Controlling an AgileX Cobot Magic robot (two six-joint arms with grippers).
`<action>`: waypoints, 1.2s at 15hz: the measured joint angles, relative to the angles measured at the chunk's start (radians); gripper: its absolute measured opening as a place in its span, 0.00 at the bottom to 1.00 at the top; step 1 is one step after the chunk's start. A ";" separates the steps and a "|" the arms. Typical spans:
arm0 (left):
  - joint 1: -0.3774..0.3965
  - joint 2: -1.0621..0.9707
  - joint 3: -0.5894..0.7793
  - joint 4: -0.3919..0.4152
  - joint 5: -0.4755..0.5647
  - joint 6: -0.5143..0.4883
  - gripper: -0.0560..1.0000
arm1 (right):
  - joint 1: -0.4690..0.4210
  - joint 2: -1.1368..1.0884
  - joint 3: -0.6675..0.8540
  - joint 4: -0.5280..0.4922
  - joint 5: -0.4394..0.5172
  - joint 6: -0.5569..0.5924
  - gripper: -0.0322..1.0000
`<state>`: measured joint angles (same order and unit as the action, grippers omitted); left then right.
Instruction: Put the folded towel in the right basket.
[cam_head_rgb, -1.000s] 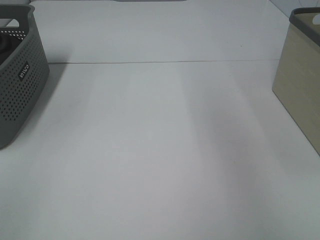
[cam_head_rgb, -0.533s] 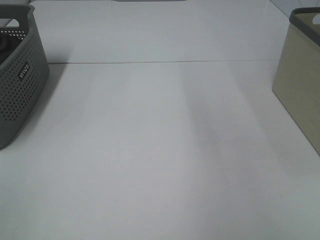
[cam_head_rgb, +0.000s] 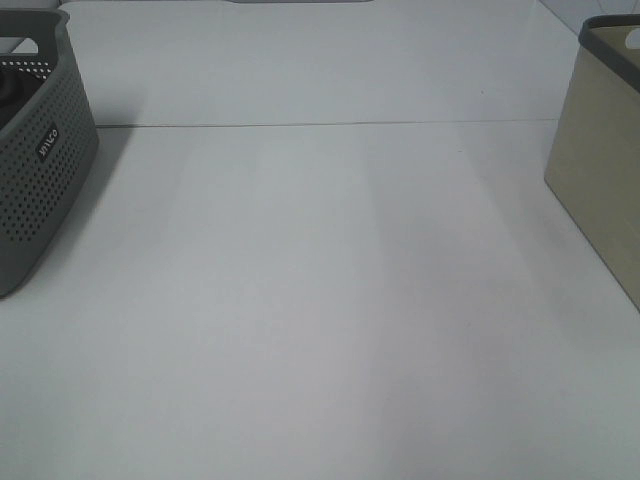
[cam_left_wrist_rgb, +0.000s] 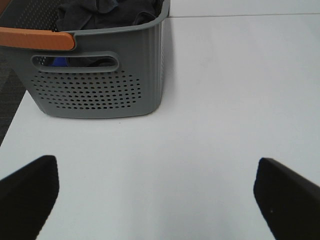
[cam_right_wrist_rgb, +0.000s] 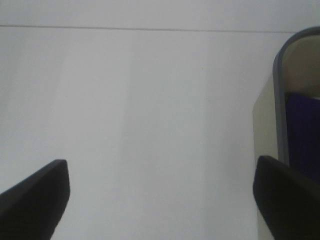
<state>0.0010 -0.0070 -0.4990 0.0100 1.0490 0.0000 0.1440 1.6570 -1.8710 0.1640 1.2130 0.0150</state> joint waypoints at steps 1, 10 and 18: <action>0.000 0.000 0.000 0.003 0.000 0.000 0.99 | 0.000 -0.044 0.060 -0.001 -0.023 0.002 0.96; 0.000 0.000 0.000 0.004 0.000 0.000 0.99 | 0.000 -0.961 0.959 -0.022 -0.231 -0.049 0.95; 0.000 0.000 0.000 0.004 0.000 0.000 0.99 | 0.000 -1.658 1.335 -0.040 -0.050 -0.047 0.95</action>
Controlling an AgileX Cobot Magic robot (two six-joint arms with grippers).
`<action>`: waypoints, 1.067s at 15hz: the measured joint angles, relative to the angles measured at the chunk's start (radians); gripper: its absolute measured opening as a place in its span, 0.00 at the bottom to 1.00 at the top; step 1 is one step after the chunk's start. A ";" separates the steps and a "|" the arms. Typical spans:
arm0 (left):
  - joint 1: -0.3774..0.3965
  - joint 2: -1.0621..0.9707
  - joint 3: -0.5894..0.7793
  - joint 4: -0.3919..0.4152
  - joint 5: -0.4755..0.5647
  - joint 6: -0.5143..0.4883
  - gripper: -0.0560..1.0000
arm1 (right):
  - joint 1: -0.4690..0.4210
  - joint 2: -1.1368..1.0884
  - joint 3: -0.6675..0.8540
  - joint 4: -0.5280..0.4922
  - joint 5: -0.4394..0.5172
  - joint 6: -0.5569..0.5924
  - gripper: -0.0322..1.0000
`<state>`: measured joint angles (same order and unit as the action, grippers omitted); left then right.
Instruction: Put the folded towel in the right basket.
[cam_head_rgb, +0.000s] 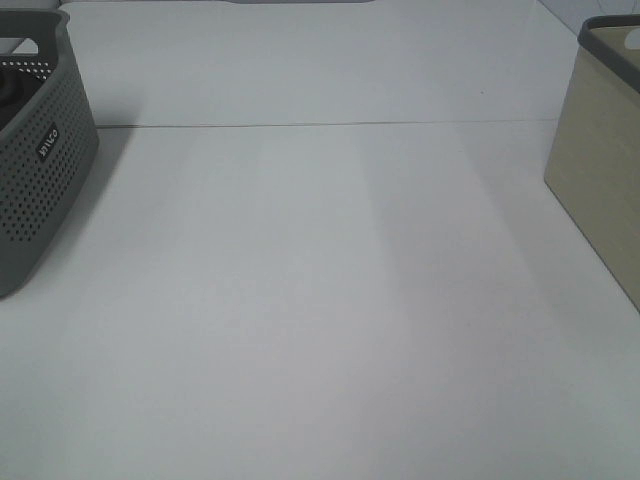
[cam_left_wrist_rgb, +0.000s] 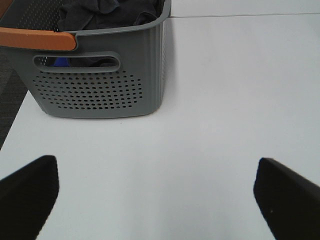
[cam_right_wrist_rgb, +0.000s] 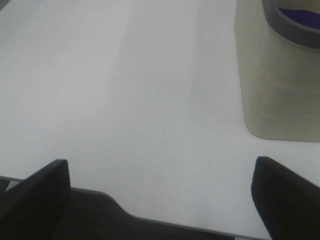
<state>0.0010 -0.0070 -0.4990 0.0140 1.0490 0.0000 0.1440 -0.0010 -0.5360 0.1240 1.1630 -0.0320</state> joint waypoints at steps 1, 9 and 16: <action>0.000 0.000 0.000 0.000 0.000 0.000 0.99 | 0.000 -0.003 0.032 -0.014 0.004 0.000 0.95; 0.000 0.000 0.000 -0.004 0.000 0.000 0.99 | -0.011 -0.003 0.080 -0.033 -0.058 -0.009 0.95; 0.000 0.000 0.000 -0.014 0.000 0.000 0.99 | -0.119 -0.003 0.080 -0.029 -0.060 -0.009 0.95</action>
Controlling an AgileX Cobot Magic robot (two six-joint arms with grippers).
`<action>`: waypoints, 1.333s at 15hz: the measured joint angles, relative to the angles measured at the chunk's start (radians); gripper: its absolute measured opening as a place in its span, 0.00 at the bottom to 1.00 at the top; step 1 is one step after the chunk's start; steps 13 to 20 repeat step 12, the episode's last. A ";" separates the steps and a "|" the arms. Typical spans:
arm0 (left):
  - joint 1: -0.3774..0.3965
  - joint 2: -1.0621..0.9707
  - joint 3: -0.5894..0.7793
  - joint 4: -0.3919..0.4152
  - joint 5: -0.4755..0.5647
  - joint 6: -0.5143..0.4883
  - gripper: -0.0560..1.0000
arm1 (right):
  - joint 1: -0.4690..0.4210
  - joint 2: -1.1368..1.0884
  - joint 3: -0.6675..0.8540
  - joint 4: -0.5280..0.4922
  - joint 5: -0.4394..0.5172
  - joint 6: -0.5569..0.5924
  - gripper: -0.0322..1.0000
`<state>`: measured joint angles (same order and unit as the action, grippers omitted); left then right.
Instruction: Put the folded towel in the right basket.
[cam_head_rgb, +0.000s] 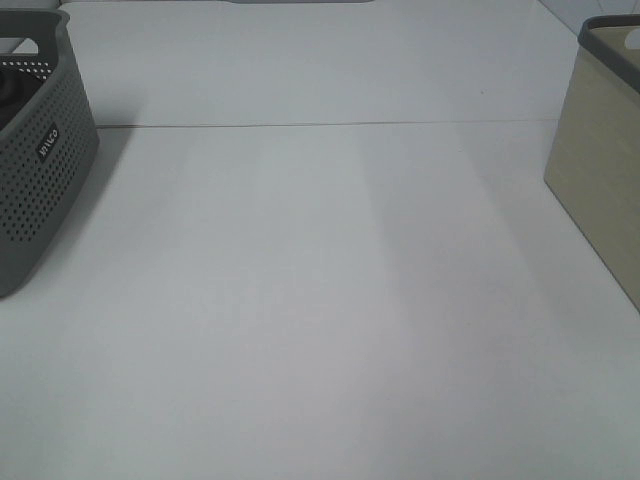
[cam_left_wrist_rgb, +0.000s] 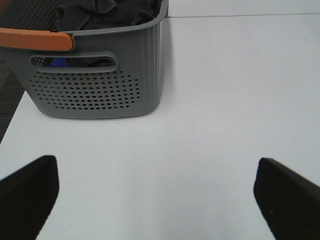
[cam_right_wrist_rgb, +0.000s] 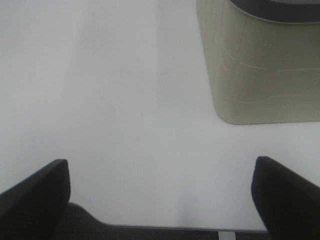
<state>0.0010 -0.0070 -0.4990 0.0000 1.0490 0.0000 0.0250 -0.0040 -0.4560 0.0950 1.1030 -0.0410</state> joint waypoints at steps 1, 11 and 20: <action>0.000 0.000 0.000 0.000 0.000 0.000 0.99 | 0.000 0.000 0.000 0.000 0.000 0.000 0.95; 0.000 0.000 0.000 0.000 0.000 0.000 0.99 | 0.000 0.000 0.000 0.000 0.000 0.000 0.95; 0.000 0.000 0.000 0.000 0.000 0.000 0.99 | 0.000 0.000 0.000 0.000 0.000 0.000 0.95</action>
